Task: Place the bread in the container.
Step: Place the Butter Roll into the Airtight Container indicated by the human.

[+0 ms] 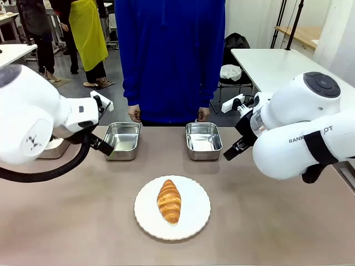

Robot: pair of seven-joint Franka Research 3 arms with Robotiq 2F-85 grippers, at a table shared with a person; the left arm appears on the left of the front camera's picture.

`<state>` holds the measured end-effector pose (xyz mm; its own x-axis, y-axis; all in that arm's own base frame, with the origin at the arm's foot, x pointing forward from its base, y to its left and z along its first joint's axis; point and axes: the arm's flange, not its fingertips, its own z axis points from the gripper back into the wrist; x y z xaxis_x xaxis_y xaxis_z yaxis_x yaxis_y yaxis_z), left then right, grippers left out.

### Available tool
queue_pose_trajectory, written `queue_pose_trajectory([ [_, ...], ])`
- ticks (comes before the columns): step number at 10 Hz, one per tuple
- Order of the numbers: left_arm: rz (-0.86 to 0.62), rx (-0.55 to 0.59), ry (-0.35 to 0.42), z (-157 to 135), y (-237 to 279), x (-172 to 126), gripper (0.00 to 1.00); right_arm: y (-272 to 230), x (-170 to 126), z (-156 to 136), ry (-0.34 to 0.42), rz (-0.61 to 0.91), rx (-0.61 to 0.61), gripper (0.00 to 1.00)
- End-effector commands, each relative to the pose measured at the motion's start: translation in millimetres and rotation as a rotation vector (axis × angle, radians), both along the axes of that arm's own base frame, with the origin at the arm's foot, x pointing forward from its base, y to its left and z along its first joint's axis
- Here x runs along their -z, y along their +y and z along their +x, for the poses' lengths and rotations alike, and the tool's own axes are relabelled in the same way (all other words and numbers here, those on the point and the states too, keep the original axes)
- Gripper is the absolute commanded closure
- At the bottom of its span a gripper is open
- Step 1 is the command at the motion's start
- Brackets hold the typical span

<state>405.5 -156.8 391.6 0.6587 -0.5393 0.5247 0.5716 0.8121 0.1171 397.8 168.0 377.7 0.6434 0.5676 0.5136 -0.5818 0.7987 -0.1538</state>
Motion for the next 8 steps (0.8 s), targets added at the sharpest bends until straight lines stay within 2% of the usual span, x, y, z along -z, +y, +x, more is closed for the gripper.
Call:
queue_pose_trajectory([
  [1,-0.066,0.098,0.028,16,30,-65,0.00,-13,-57,12,-0.030,0.062,-0.013,0.00],
  [3,-0.070,0.214,0.065,33,57,-111,0.00,-48,-102,22,-0.032,0.150,-0.051,0.00],
  [4,-0.066,0.305,0.106,43,75,-120,0.00,-72,-114,27,-0.032,0.176,-0.069,0.00],
  [6,-0.144,0.513,0.143,70,124,-117,0.00,-133,-124,45,-0.034,0.216,-0.181,0.00],
  [8,-0.257,0.642,0.092,86,167,-99,0.00,-187,-112,58,-0.067,0.305,-0.309,0.00],
])
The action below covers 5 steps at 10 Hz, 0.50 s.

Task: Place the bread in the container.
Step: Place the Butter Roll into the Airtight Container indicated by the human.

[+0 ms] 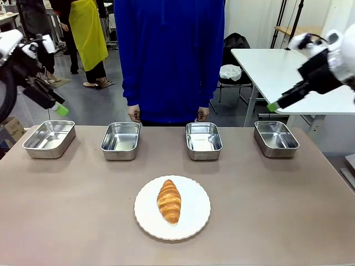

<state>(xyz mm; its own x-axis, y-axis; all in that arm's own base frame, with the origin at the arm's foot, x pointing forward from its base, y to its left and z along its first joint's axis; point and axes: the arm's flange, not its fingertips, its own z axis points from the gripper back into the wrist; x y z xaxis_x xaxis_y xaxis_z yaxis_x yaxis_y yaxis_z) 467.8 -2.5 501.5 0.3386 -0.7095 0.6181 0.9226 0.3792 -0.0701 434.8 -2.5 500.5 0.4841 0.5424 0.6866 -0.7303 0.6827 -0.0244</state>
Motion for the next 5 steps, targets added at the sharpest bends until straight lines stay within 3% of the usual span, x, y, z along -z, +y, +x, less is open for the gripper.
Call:
queue_pose_trajectory([
  [1,-0.129,0.081,-0.012,25,25,20,0.00,-32,21,21,-0.025,0.087,-0.150,0.00],
  [2,0.000,0.000,0.000,0,0,0,0.00,-25,31,13,0.018,0.006,-0.055,0.00],
  [3,0.000,0.000,0.000,0,0,0,0.00,-26,10,2,-0.023,0.030,-0.062,0.00],
  [5,-0.035,0.031,-0.012,9,18,15,0.00,-37,23,4,-0.009,0.033,-0.069,0.00],
])
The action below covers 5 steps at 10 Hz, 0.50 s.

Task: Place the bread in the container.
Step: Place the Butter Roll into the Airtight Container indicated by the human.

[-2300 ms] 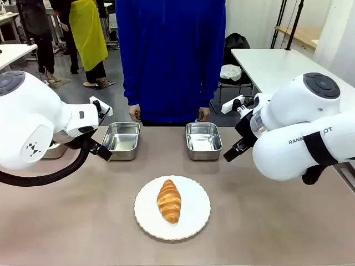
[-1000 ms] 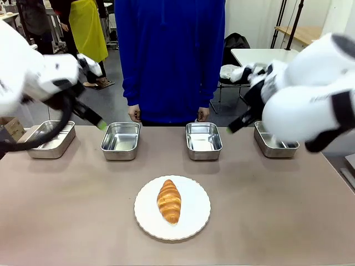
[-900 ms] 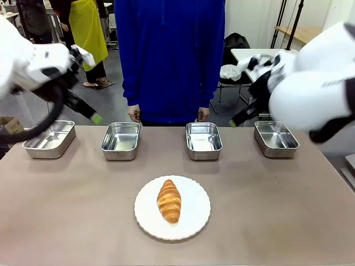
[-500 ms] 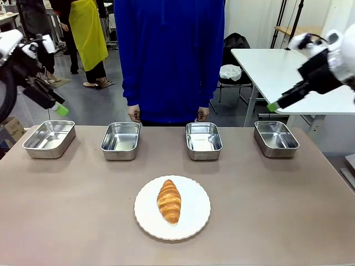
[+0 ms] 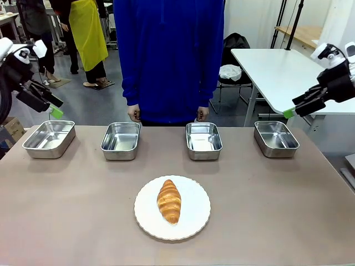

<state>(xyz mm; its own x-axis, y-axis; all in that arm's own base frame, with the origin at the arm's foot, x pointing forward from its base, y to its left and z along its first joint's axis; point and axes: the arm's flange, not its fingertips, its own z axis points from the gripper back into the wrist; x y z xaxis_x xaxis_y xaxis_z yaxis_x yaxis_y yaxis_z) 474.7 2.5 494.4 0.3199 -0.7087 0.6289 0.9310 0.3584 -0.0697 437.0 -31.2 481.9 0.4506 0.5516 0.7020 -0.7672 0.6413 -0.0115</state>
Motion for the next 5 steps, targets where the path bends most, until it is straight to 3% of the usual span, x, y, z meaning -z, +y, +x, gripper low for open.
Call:
queue_pose_trajectory([
  [1,-0.055,-0.022,-0.049,12,27,-6,0.00,-26,-14,26,-0.024,0.041,-0.027,0.00],
  [3,-0.190,-0.043,-0.060,26,76,-19,0.00,-73,-39,40,-0.046,0.138,-0.029,0.00],
  [5,-0.305,-0.081,-0.039,41,115,-15,0.00,-101,-45,52,-0.037,0.206,-0.023,0.00],
])
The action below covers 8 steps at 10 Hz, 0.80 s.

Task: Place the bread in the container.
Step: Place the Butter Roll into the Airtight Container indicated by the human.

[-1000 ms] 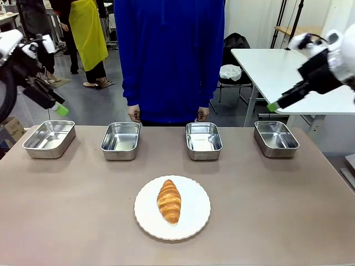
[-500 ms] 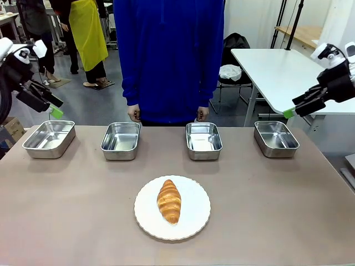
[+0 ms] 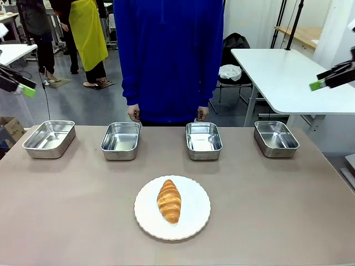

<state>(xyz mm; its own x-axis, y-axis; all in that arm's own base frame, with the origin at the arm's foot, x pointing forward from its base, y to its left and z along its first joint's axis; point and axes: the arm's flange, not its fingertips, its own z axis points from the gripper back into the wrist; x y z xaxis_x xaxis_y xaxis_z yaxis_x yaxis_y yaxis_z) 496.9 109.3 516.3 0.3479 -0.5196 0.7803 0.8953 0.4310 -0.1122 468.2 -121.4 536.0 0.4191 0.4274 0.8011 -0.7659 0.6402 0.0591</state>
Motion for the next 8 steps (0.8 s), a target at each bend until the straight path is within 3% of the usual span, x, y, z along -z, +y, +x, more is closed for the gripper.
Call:
queue_pose_trajectory([
  [1,-0.152,0.034,0.007,25,23,10,0.00,-19,8,24,0.002,0.061,-0.024,0.00],
  [8,-0.263,-0.037,0.127,41,72,40,0.00,-74,22,20,0.042,0.169,0.037,0.00],
])
